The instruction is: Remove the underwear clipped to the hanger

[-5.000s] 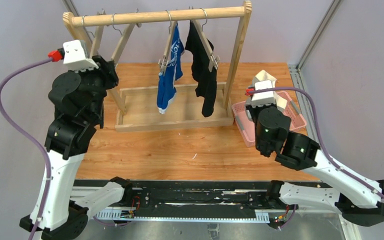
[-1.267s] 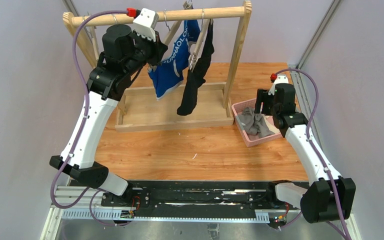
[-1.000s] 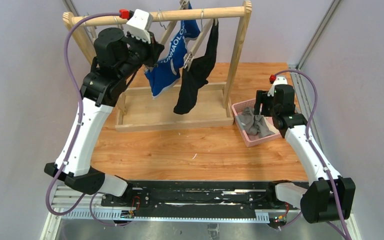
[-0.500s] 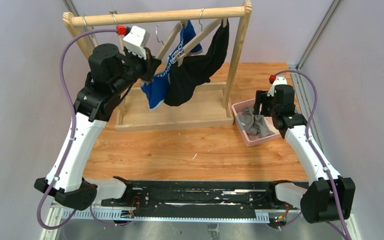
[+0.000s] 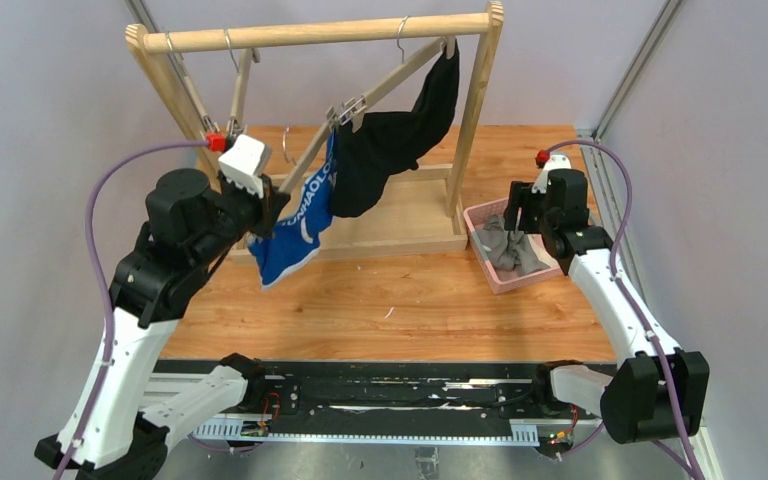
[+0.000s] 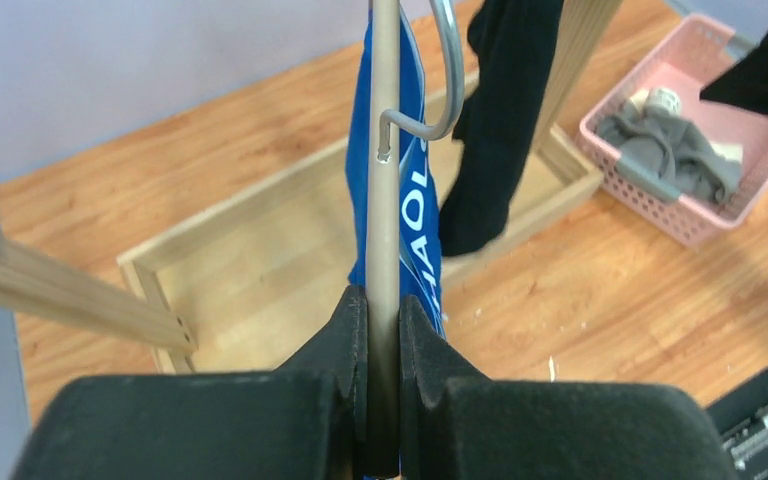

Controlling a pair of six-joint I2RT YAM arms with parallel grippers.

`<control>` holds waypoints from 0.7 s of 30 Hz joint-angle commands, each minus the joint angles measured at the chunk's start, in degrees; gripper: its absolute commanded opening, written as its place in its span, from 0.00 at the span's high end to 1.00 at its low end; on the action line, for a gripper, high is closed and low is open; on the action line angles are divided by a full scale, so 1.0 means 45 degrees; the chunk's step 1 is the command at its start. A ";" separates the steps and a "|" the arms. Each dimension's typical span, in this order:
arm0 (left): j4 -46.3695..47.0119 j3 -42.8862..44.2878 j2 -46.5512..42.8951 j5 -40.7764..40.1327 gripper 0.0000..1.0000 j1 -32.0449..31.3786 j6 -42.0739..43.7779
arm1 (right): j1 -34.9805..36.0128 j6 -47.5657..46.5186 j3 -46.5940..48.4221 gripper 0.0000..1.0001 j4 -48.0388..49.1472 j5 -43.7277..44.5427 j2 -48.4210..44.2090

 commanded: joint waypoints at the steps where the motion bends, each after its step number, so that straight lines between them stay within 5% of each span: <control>1: -0.0949 -0.1056 -0.0977 0.0303 1.00 -0.0090 0.0114 | -0.0032 0.0223 0.0173 0.33 -0.0067 -0.1277 0.0092; 9: -0.2747 -0.2398 -0.1811 0.1105 1.00 -0.0087 0.0542 | -0.0032 0.0266 -0.0274 0.32 0.0834 -0.4337 -0.0846; 21: -0.3821 -0.2262 -0.2201 0.6402 1.00 -0.0091 0.0864 | -0.0038 0.1339 -0.0275 0.30 0.2703 -1.0311 -0.0987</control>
